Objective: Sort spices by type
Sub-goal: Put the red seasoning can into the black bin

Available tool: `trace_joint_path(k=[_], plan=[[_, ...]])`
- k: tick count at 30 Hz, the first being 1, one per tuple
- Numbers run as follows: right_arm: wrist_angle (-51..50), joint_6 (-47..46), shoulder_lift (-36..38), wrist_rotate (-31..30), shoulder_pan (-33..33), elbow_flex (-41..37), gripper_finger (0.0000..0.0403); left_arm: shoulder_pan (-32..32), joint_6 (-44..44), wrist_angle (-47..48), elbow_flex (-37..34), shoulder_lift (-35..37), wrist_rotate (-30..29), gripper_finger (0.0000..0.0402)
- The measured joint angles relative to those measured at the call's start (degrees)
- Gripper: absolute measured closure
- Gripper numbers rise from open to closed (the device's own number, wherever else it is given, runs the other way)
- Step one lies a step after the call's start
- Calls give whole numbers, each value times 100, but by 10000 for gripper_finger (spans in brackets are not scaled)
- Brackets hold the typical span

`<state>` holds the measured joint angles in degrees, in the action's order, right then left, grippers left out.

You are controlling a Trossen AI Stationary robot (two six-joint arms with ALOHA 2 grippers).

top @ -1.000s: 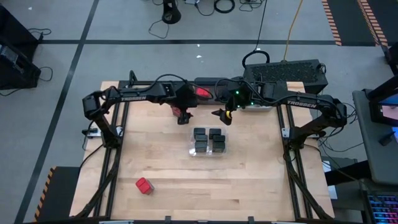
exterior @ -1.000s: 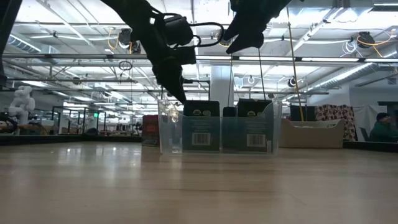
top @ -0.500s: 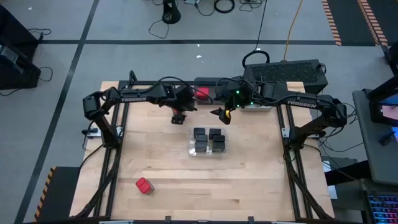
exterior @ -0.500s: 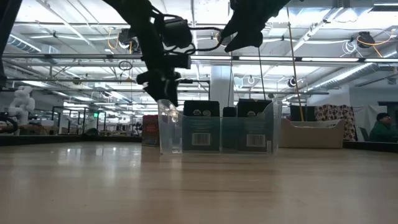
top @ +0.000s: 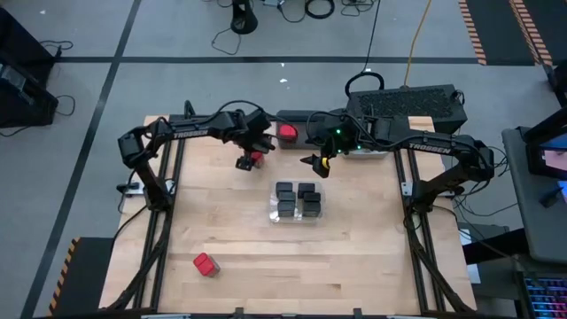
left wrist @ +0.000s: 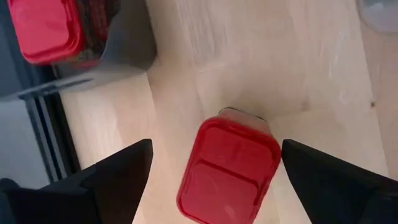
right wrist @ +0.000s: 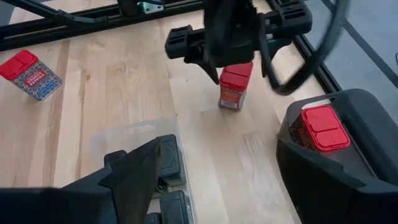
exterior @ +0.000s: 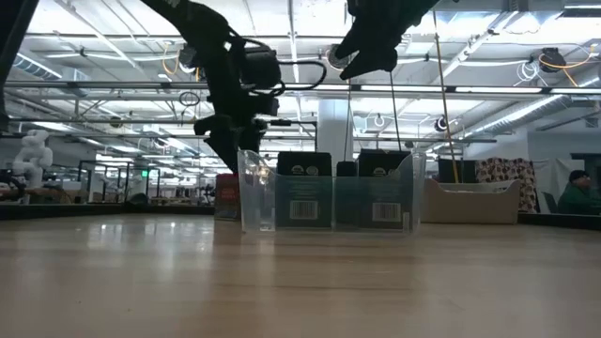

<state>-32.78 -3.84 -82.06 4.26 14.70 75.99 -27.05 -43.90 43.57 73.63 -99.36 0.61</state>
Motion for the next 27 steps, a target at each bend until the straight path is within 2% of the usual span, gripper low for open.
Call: trace_joint_path(k=[9, 27], plan=[[-23, 2, -1, 1, -2, 0, 101, -257, 0, 225, 2, -206, 196, 41], [-50, 2, 0, 1, 0, 0, 101, -481, 6, 400, 2, -241, 133, 41]])
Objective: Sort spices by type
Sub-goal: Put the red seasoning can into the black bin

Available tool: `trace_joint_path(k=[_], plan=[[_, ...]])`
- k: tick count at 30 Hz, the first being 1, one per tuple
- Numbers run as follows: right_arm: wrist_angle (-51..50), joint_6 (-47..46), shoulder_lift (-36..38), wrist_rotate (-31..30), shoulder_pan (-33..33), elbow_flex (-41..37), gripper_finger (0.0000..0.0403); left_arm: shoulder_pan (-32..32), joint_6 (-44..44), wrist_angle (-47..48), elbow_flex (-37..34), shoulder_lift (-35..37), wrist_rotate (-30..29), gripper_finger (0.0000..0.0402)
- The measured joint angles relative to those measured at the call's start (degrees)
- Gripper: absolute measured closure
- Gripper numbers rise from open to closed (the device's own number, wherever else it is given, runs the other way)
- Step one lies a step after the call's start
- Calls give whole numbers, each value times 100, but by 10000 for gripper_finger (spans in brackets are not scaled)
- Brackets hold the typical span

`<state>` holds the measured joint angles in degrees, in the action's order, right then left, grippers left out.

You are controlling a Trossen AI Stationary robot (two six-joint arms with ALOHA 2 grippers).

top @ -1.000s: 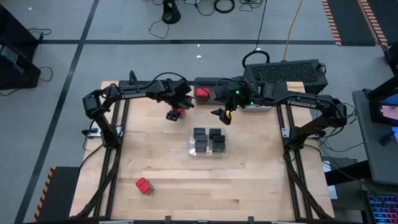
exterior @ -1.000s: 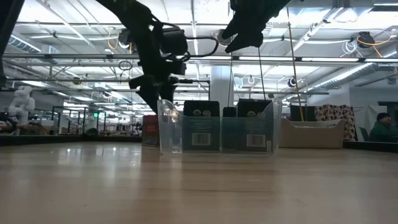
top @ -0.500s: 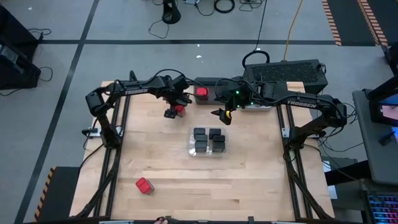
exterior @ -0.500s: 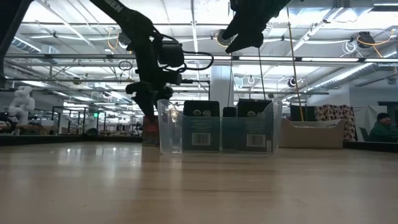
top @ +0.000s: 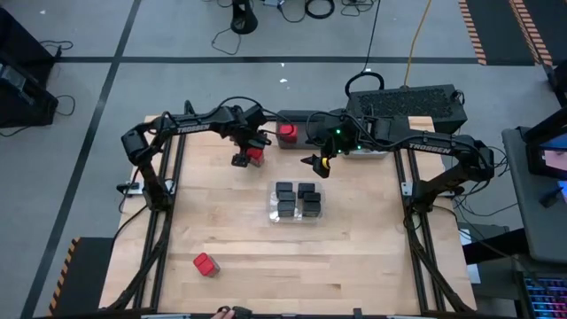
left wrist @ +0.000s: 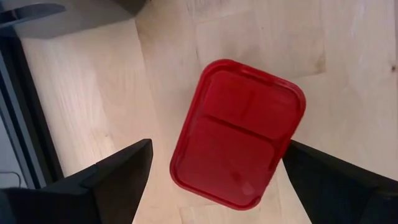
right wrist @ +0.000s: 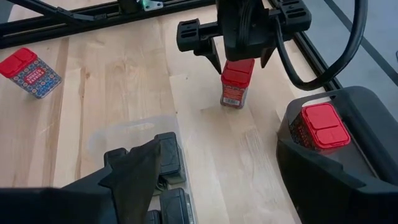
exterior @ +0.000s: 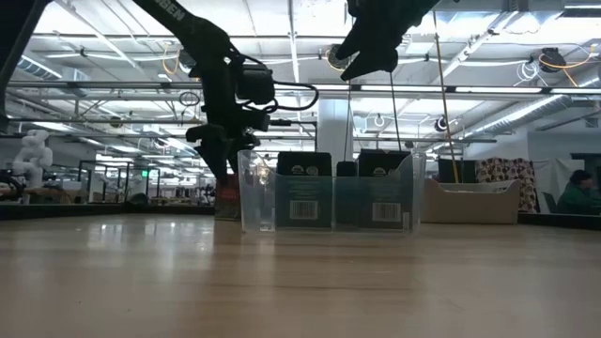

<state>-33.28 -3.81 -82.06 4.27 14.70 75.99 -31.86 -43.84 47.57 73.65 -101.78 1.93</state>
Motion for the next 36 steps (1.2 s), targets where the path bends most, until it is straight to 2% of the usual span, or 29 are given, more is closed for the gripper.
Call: trace_joint_path(k=[14, 23, 32, 36], plan=[[1, -96, 1, 2, -2, 0, 101, -4, 59, -4, 0, 0, 238, 43], [2, -151, 0, 2, -17, 0, 101, -4, 141, -21, 0, 0, 236, 110], [-14, -260, 2, 51, -17, 0, 101, -2, 153, -50, 0, 0, 234, 123], [-84, -260, 0, 50, -17, 0, 101, -2, 155, -50, 0, 0, 230, 146]])
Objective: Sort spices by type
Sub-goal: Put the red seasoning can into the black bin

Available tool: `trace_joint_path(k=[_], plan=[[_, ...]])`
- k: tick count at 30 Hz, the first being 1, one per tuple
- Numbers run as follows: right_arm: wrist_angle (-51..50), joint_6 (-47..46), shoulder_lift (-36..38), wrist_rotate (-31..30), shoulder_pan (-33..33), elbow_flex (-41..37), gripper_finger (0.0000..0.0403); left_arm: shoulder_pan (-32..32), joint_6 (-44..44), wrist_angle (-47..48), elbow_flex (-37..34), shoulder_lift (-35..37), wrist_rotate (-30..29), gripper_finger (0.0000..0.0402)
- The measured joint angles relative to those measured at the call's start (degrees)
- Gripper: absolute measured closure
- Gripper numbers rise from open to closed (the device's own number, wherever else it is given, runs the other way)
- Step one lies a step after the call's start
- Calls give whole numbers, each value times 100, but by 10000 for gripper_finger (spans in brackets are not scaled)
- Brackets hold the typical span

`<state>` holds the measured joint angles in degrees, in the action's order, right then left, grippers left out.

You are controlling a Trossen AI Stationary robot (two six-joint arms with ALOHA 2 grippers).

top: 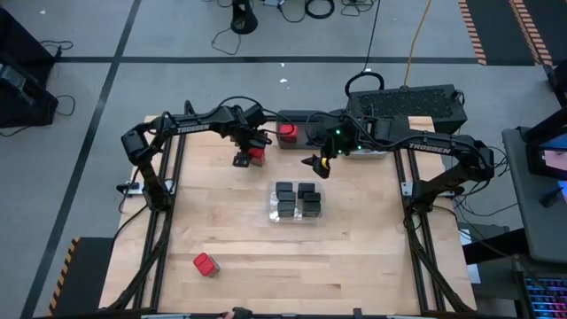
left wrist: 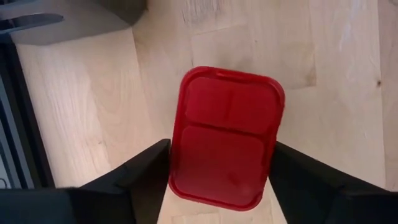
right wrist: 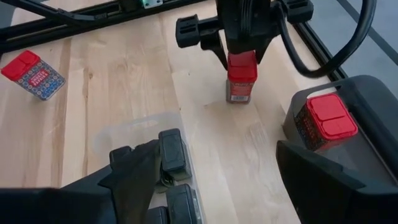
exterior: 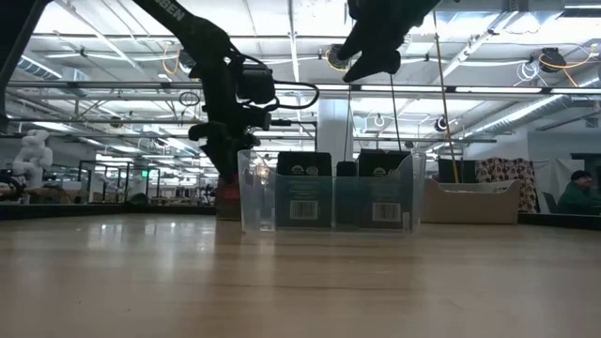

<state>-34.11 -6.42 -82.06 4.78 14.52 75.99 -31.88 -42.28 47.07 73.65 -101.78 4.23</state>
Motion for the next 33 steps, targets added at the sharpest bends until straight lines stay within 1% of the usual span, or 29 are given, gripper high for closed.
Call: trace_joint_path(k=[3, 5, 14, 21, 23, 27, 29, 33], plan=[[-106, -3, 1, 0, 0, 0, 101, 0, 134, -13, 0, 0, -5, 170], [-174, -42, 0, 0, 0, 0, 101, 0, 150, -25, 2, 0, -20, 179], [-235, -46, 0, 0, 0, 0, 101, 0, 447, 30, 0, 58, -20, 180], [-295, 3, 217, -56, 9, -2, 101, 2, 450, 53, 17, 432, -26, 184], [-291, 80, 337, -193, 33, -2, 101, 1, 468, 175, 156, 495, -50, 184], [-310, 187, 602, -493, 114, -2, 101, 2, 522, 386, 693, 516, -232, 186], [-338, 215, 731, -496, 174, -2, 101, -1, 535, 454, 1024, 516, -343, 186], [-536, 241, 905, -500, 285, 0, 101, -56, 497, 442, 1710, 518, -385, 197]])
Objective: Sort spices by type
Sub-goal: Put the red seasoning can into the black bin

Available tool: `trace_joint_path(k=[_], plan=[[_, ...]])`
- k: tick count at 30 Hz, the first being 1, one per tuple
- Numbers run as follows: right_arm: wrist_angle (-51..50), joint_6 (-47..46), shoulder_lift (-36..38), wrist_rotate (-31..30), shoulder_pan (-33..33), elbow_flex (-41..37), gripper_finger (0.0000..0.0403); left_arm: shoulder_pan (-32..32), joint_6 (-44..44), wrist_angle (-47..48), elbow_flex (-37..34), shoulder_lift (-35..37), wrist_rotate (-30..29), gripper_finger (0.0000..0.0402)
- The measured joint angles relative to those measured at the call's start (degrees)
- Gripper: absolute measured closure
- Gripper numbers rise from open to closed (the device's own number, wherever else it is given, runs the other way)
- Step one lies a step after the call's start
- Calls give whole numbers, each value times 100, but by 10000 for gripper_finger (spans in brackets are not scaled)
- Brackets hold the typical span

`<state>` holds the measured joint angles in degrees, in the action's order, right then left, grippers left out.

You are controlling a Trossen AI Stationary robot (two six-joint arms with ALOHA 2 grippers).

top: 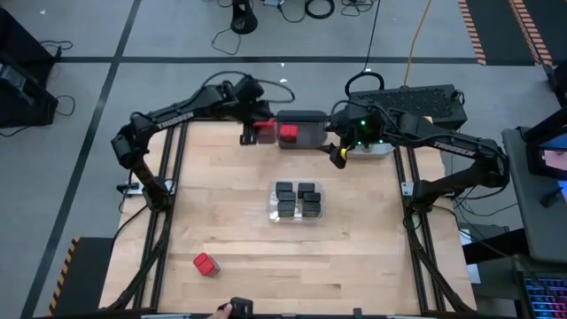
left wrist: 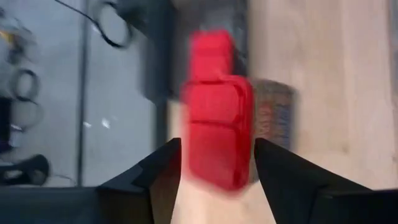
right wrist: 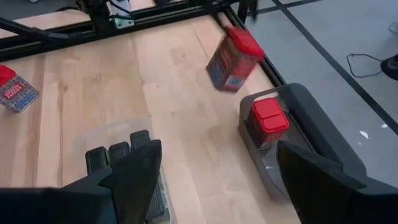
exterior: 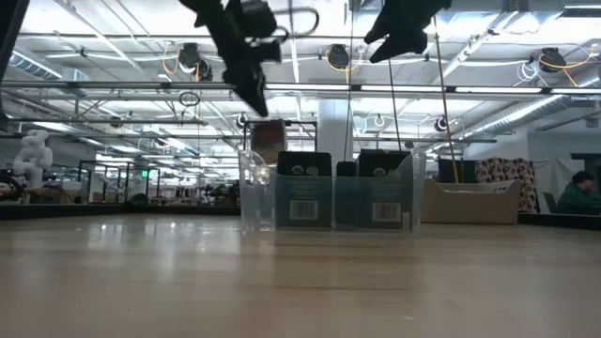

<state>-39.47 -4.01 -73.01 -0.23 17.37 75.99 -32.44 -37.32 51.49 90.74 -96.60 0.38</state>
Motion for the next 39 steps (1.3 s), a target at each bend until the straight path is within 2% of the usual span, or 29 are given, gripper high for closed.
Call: trace_joint_path(k=[9, 14, 21, 23, 27, 30, 33, 39], plan=[[-144, 145, 41, 13, 181, 0, 101, -260, 75, -401, 1031, -330, 44, 229], [-302, 120, 40, 19, 181, 0, 101, -274, 462, 44, 1154, -428, 245, 241], [-322, 20, 39, 28, 180, 0, 101, -286, 946, 1201, 1136, -428, 396, 241], [-280, 17, 39, 27, 179, 0, 101, -320, 1355, 1388, 1024, -428, 459, 240], [-20, -158, 3, 28, 179, 0, 101, -433, 1958, 1714, 666, -435, 1022, 240], [86, -203, -124, 44, 179, 2, 101, -548, 2050, 1987, 260, -369, 1328, 240], [211, -211, -351, 91, 179, 2, 101, -632, 2143, 2040, -196, -145, 1333, 240], [924, -353, -1206, 991, 174, 2, 101, -693, 2552, 1403, -1386, 778, 1392, 240]])
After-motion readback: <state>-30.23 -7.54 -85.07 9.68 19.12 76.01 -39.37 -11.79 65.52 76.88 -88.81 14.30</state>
